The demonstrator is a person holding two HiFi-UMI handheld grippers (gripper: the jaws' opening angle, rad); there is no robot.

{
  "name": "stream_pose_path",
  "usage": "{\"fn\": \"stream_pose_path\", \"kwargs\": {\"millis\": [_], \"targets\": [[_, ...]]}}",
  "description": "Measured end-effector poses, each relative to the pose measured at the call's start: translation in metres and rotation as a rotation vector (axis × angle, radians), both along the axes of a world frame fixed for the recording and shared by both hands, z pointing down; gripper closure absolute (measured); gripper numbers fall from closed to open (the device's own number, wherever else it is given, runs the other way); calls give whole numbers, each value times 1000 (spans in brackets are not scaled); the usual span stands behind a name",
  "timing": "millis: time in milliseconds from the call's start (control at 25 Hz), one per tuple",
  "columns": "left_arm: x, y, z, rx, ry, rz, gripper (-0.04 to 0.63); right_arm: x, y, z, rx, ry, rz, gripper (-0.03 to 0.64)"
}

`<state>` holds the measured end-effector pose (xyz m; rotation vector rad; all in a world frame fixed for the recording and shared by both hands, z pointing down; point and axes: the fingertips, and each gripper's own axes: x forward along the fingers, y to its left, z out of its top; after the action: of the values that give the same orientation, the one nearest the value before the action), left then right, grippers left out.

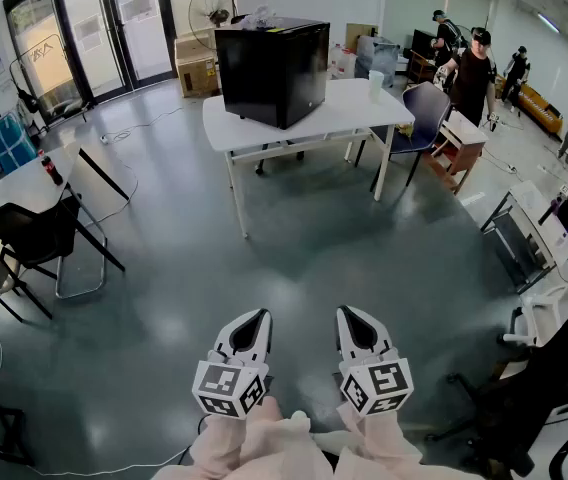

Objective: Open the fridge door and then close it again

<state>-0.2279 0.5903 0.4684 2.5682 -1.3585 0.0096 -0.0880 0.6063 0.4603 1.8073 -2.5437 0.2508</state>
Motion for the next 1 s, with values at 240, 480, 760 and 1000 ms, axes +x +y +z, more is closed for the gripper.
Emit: {"fn": "stream_pose_path", "kwargs": {"millis": [240, 480, 760, 1000], "targets": [[6, 1, -2, 0, -3, -9, 584, 7, 1, -2, 2, -4, -2, 607], [11, 7, -3, 0, 2, -8, 584, 16, 5, 2, -3, -13, 23, 606], [8, 12, 7, -31, -6, -13, 584, 15, 8, 17, -46, 11, 28, 605], [4, 1, 8, -33, -18, -9, 584, 14, -11, 19, -60, -8, 43, 605]]}}
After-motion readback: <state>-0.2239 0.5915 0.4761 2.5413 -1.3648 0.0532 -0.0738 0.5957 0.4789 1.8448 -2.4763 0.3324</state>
